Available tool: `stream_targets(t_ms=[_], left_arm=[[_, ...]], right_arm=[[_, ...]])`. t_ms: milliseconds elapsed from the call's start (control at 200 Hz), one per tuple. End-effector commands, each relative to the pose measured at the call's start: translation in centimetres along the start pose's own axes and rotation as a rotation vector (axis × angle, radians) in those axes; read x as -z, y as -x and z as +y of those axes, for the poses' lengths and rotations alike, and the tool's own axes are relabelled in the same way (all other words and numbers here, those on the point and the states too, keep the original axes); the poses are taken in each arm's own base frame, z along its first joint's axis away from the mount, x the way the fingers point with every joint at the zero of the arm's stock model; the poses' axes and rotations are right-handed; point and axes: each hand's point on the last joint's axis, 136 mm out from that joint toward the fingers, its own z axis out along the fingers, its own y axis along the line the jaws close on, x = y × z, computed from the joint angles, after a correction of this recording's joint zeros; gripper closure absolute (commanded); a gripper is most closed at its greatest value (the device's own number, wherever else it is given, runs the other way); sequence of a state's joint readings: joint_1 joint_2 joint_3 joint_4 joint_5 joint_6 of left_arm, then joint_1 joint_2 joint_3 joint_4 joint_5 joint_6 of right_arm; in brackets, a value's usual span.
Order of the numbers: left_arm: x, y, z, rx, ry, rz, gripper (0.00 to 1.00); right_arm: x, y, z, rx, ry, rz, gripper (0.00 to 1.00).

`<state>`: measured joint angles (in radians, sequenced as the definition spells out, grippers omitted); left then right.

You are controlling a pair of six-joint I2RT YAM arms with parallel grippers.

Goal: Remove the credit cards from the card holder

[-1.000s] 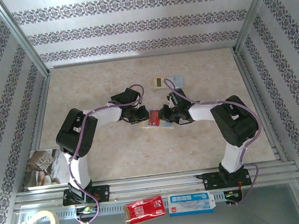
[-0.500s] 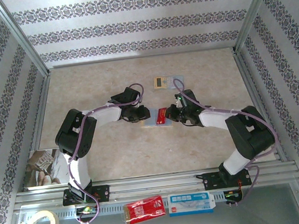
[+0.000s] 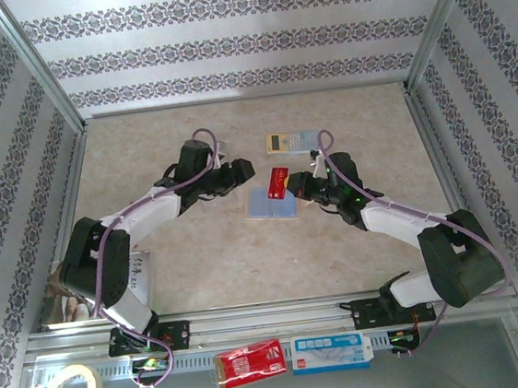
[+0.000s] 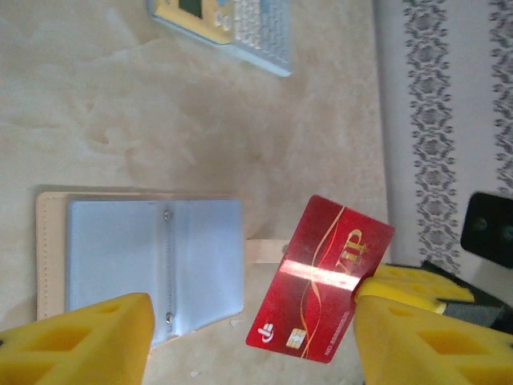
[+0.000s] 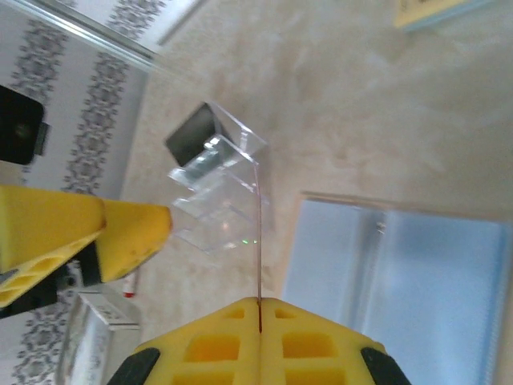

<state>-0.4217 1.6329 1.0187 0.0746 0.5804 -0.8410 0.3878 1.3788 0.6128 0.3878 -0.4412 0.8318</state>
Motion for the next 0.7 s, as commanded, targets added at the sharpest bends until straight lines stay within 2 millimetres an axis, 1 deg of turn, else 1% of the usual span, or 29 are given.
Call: stream_targets(t_ms=[0,140,245,265,350,430,495,595,694], left_arm=[[1.0,0.1,-3.0,0.014,-0.151,-0.010,0.27],[1.9,-0.1,-5.0,0.014,-0.260,-0.014,0.21],[2.2,-0.1,-6.5,-0.004,-0.329,0.009,0.20],[2.2,-0.1,-6.6,-0.003,-0.337,0.014,0.20],[2.2,0.1,-7.6,-0.007,-0.390,0.020,0.22],[2.4,0.3,-8.8,-0.011,-0.452,0.025,0.27],[2.7,0.6,-9.8,-0.014,-0.505,0.026,0.34],[2.9,1.1,-10.9,-0.012,-0.564,0.018,0.45],[2.5,1.5,-10.4,0.007,-0.547,0.013,0.56]], right_arm=[[0.8,1.5,3.4,-0.010,0.156,-0.034,1.00],[1.4,2.8,5.6,-0.045,0.263,-0.052,1.00],[1.7,3.5,6.9,-0.075,0.335,-0.056,1.00],[1.8,3.8,7.5,-0.071,0.359,-0.063,1.00],[2.0,4.4,8.4,-0.089,0.405,-0.066,1.00],[1.9,4.7,9.1,-0.097,0.436,-0.057,1.00],[1.9,4.8,9.3,-0.107,0.450,-0.058,1.00],[1.9,5.1,9.3,-0.120,0.461,-0.061,1.00],[1.9,5.2,9.2,-0.128,0.464,-0.063,1.00]])
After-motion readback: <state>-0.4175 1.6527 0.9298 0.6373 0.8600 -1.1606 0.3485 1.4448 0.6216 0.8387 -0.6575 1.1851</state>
